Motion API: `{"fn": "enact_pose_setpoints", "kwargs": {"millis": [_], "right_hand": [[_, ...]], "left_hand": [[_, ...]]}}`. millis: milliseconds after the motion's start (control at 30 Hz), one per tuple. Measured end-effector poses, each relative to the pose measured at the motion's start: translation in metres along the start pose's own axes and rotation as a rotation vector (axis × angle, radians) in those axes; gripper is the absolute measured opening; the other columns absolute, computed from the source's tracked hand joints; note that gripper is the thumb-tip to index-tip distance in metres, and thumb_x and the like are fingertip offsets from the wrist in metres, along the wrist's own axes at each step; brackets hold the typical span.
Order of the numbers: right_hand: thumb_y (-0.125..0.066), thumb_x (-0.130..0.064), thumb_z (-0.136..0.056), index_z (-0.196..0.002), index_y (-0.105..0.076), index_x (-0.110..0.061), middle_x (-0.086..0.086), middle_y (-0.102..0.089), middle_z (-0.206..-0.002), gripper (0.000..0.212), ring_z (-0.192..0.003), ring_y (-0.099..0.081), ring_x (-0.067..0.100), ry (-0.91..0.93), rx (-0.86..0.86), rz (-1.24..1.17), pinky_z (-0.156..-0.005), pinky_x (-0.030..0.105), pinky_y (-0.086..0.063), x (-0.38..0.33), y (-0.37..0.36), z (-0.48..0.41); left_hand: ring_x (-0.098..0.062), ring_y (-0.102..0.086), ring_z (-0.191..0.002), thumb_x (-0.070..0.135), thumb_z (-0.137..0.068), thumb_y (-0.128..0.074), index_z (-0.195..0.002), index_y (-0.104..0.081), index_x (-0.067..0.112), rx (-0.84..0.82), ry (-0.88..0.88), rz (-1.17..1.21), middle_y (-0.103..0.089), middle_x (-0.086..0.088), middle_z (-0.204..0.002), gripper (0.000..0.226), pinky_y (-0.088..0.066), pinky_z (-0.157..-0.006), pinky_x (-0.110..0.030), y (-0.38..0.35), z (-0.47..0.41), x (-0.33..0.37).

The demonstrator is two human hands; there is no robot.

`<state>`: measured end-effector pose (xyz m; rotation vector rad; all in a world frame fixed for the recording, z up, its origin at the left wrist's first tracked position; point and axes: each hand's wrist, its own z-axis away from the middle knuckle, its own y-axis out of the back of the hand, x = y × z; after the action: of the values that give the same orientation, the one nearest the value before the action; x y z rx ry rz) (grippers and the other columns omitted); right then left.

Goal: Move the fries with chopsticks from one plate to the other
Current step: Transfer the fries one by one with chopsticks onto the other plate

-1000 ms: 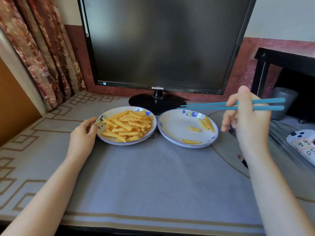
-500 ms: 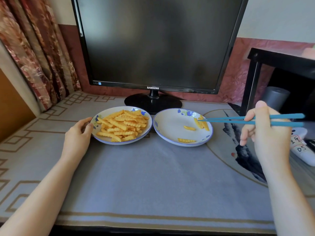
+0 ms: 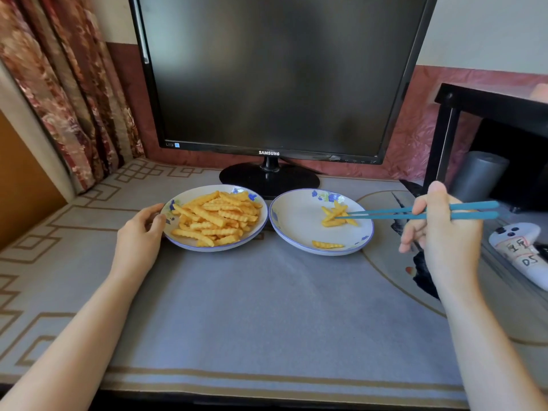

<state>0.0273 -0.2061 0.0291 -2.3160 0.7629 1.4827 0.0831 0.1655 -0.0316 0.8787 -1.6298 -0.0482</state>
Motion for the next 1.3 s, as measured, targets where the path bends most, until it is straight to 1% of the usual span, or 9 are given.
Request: {"fn": "enact_pose_setpoints", "kwargs": {"millis": [67, 133, 200, 267, 367, 600, 833, 1300], "right_hand": [[-0.039, -0.037, -0.102, -0.068, -0.050, -0.017, 0.010, -0.052, -0.039, 0.041, -0.032, -0.046, 0.019, 0.010, -0.036, 0.001, -0.034, 0.022, -0.025, -0.001, -0.003, 0.000], [-0.039, -0.032, -0.103, -0.069, -0.050, -0.012, 0.010, -0.050, -0.038, 0.041, -0.030, -0.044, 0.018, 0.013, -0.078, -0.021, -0.034, 0.019, -0.027, -0.002, -0.005, -0.001], [-0.039, -0.032, -0.103, -0.070, -0.050, -0.011, 0.010, -0.049, -0.038, 0.041, -0.029, -0.044, 0.017, 0.011, -0.102, -0.024, -0.035, 0.017, -0.028, -0.002, -0.005, -0.002], [-0.039, -0.034, -0.102, -0.070, -0.050, -0.013, 0.010, -0.050, -0.038, 0.040, -0.030, -0.044, 0.017, -0.002, -0.095, -0.020, -0.035, 0.019, -0.025, -0.001, -0.003, -0.003], [-0.039, -0.032, -0.102, -0.069, -0.049, -0.013, 0.008, -0.048, -0.035, 0.040, -0.029, -0.043, 0.015, -0.015, -0.051, -0.059, -0.036, 0.020, -0.023, -0.003, 0.005, -0.004], [-0.036, -0.025, -0.103, -0.069, -0.048, -0.009, 0.006, -0.046, -0.035, 0.040, -0.027, -0.041, 0.016, -0.034, -0.033, -0.086, -0.034, 0.016, -0.029, -0.007, 0.010, -0.003], [-0.037, -0.028, -0.103, -0.069, -0.049, -0.012, 0.007, -0.047, -0.037, 0.039, -0.028, -0.039, 0.018, -0.014, -0.027, -0.056, -0.035, 0.019, -0.027, -0.007, 0.012, -0.005], [-0.037, -0.026, -0.101, -0.070, -0.050, -0.011, 0.007, -0.049, -0.036, 0.037, -0.028, -0.042, 0.016, -0.058, -0.024, -0.034, -0.034, 0.016, -0.028, -0.008, 0.002, -0.019]], "left_hand": [[-0.023, -0.054, -0.114, 0.019, -0.096, -0.043, -0.125, -0.060, 0.014, 0.001, -0.001, -0.003, -0.063, -0.009, -0.120, 0.033, -0.034, -0.085, -0.025, -0.001, 0.000, 0.000], [-0.022, -0.053, -0.115, 0.019, -0.097, -0.043, -0.125, -0.060, 0.014, 0.004, -0.001, -0.003, -0.063, -0.009, -0.121, 0.033, -0.034, -0.085, -0.025, -0.001, 0.001, 0.001], [-0.022, -0.052, -0.115, 0.019, -0.097, -0.043, -0.125, -0.059, 0.013, 0.004, -0.001, -0.003, -0.063, -0.009, -0.121, 0.033, -0.033, -0.085, -0.024, 0.000, 0.001, 0.001], [-0.022, -0.052, -0.115, 0.019, -0.097, -0.043, -0.125, -0.059, 0.014, 0.003, 0.003, 0.001, -0.063, -0.009, -0.121, 0.033, -0.033, -0.085, -0.024, 0.000, 0.001, 0.001], [-0.021, -0.052, -0.115, 0.020, -0.097, -0.043, -0.125, -0.060, 0.015, 0.001, 0.013, 0.010, -0.063, -0.008, -0.121, 0.033, -0.033, -0.085, -0.024, 0.000, 0.001, 0.001], [-0.022, -0.053, -0.115, 0.020, -0.097, -0.043, -0.125, -0.060, 0.015, -0.001, 0.017, 0.013, -0.063, -0.009, -0.120, 0.033, -0.034, -0.086, -0.025, -0.001, 0.000, 0.000], [-0.022, -0.052, -0.115, 0.020, -0.097, -0.043, -0.125, -0.059, 0.015, -0.002, 0.022, 0.011, -0.063, -0.009, -0.121, 0.033, -0.033, -0.086, -0.025, 0.000, 0.001, 0.001], [-0.021, -0.052, -0.113, 0.020, -0.097, -0.043, -0.126, -0.059, 0.015, -0.005, 0.024, 0.013, -0.063, -0.009, -0.120, 0.033, -0.033, -0.084, -0.025, 0.000, 0.001, 0.002]]}}
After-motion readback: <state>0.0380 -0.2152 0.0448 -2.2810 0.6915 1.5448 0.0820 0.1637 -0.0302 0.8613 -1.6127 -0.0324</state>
